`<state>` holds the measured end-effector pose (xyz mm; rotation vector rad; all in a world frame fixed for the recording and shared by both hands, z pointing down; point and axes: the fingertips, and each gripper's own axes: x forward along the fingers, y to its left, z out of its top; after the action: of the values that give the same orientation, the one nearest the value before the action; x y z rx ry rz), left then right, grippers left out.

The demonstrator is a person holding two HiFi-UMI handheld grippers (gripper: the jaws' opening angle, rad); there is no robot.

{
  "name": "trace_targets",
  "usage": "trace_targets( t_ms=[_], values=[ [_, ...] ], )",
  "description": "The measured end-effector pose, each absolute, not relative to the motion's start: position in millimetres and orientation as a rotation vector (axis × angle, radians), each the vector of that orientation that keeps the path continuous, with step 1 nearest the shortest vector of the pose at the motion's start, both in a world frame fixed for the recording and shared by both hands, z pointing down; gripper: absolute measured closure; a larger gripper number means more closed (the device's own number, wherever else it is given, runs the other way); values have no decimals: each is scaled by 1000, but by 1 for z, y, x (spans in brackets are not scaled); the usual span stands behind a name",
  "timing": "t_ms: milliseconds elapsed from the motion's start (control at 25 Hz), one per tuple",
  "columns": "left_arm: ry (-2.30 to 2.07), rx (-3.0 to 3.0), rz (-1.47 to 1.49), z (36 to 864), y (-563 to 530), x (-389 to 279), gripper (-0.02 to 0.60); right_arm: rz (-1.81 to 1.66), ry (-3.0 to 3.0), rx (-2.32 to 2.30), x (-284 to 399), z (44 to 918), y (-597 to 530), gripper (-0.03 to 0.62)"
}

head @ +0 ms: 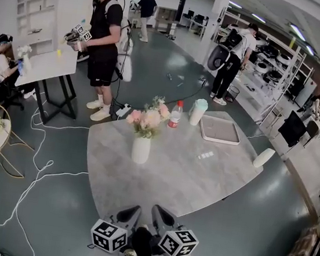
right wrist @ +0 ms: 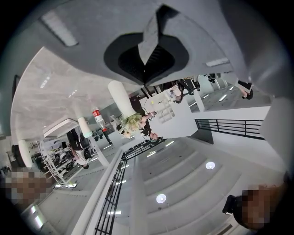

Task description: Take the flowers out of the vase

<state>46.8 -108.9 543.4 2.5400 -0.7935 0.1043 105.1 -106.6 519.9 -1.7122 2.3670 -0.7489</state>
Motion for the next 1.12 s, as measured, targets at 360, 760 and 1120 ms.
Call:
trace_targets(
  t_ms=[360, 760, 1120],
  values=[
    [-825, 2533, 88, 540, -153, 60, 579, -733, 2418, -1684, 117, 517, -153, 594],
    [-893, 2534, 92, 537, -205, 67, 580, -732, 2467, -1627, 122, 519, -205, 594],
    [-997, 2547, 92, 518, -260, 69, 579, -651, 2531, -1560, 120, 487, -257, 594]
  ],
)
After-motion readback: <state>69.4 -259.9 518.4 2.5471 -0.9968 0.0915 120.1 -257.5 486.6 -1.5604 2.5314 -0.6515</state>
